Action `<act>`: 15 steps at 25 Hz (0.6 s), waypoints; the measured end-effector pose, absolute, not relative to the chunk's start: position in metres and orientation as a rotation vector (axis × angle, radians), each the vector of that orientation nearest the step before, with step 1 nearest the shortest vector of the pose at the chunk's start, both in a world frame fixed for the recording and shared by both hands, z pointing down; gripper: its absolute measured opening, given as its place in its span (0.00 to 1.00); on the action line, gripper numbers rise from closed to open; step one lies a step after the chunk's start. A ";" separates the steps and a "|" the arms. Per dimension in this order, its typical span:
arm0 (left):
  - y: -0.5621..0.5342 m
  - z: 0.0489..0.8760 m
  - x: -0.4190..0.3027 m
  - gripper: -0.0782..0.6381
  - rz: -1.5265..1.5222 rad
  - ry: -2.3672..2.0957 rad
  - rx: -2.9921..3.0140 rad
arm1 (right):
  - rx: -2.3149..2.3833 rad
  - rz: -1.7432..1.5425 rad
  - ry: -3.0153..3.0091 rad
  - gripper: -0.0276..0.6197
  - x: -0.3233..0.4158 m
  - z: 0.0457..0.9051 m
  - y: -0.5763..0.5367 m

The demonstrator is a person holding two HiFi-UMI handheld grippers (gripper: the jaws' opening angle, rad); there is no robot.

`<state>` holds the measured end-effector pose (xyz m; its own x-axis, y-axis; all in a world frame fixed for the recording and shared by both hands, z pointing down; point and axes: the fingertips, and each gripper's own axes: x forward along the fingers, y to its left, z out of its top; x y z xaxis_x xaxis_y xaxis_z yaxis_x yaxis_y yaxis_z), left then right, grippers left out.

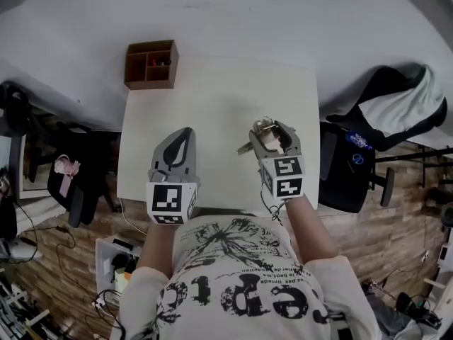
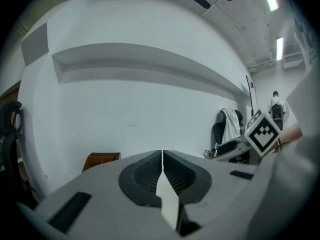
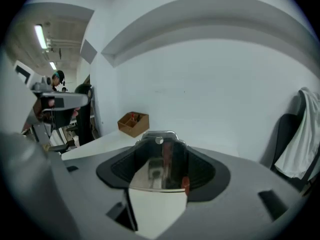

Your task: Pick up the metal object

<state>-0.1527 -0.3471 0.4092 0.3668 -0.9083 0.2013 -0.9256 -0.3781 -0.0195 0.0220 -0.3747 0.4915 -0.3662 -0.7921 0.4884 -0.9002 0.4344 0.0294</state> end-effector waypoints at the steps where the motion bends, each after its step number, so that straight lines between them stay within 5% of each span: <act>1: -0.346 0.401 -0.149 0.13 0.261 -1.701 2.531 | 1.452 0.308 -2.288 0.48 0.025 0.477 -0.374; 15: -0.330 0.318 -0.115 0.13 0.121 -1.793 2.686 | 1.684 -0.160 -2.584 0.48 0.063 0.313 -0.341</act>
<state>-0.1151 -0.3303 0.3175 0.3825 -0.9239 0.0122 -0.9171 -0.3813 -0.1162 0.0626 -0.3408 0.3135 -0.4044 -0.9145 -0.0125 -0.9090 0.4004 0.1156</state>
